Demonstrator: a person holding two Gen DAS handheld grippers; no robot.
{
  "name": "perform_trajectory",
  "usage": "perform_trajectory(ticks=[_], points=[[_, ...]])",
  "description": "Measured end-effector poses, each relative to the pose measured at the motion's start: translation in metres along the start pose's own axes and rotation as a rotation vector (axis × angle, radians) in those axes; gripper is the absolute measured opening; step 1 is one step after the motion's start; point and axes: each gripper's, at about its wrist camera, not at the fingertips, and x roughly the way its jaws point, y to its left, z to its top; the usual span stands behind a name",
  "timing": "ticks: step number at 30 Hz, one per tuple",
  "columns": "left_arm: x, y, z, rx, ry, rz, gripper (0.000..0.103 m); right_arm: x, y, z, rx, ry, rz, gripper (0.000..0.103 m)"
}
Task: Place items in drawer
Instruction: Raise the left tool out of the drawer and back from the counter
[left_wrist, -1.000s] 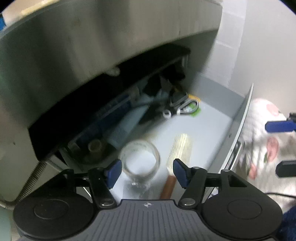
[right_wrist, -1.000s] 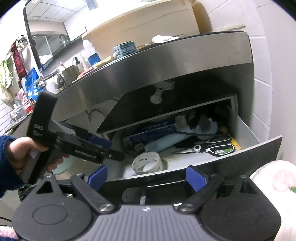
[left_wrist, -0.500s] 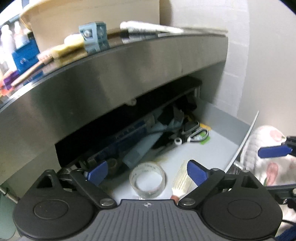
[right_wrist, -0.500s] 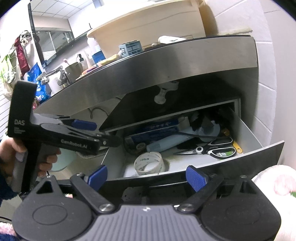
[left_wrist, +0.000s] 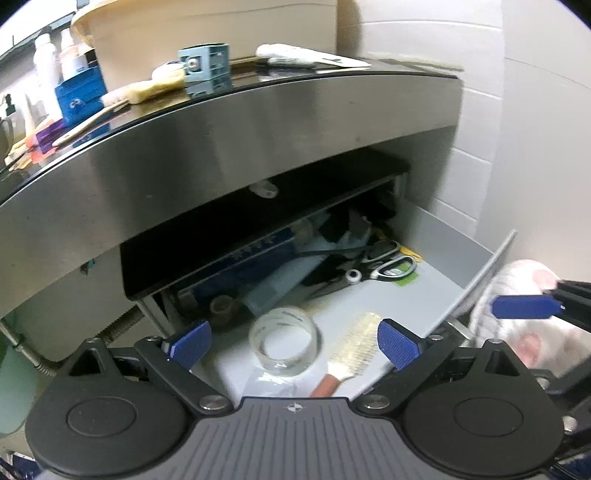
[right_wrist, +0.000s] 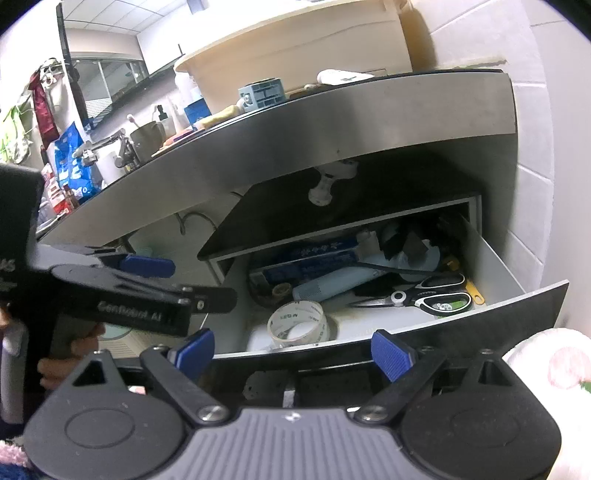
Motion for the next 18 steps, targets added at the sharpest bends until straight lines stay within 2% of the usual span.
perform_trajectory(ticks=[5, 12, 18], points=[[-0.015, -0.009, -0.002, -0.014, -0.067, 0.090, 0.098, 0.000, 0.001, -0.001, -0.002, 0.001, -0.002, 0.092], [-0.031, -0.006, -0.009, -0.051, -0.091, 0.006, 0.097, -0.001, 0.003, -0.001, -0.004, 0.003, -0.005, 0.092], [-0.044, -0.006, -0.016, -0.122, -0.128, 0.083, 0.097, -0.001, 0.004, -0.002, -0.007, 0.005, -0.008, 0.092]])
